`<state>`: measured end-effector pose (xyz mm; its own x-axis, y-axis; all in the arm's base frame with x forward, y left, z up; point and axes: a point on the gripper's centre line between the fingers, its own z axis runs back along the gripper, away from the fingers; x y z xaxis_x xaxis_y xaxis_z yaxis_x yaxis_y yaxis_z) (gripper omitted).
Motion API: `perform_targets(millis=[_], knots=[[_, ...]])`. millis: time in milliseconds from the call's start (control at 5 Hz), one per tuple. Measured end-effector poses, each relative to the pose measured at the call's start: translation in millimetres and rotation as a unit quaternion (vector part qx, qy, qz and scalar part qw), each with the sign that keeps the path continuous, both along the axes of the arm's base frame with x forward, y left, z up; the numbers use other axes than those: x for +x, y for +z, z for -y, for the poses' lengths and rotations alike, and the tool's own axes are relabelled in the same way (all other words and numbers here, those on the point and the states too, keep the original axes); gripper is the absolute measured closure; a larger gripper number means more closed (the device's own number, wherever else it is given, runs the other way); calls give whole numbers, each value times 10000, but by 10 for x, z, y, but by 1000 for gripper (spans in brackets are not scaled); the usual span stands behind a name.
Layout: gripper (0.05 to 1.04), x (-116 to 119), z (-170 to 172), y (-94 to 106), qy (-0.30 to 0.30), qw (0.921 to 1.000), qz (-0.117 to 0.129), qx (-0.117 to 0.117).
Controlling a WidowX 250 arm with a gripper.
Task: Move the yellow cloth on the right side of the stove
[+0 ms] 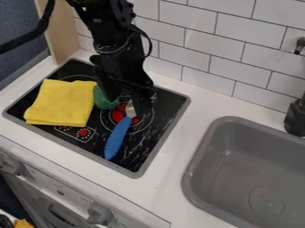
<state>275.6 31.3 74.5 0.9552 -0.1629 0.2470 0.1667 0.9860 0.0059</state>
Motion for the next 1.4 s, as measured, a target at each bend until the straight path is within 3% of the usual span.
perform_targets(millis=[200,600,800,1200,1400], knots=[[83,-19,3,-54,0,10000,-99,-15],[83,-191,-459,-23,631,9979,-145,50],[83,-268,-763,-68,1236,9919,-179,211],[83,-67,-1037,-472,1849,9780,-790,562],[83,21,-1177,-595,2158,9692,-887,786]])
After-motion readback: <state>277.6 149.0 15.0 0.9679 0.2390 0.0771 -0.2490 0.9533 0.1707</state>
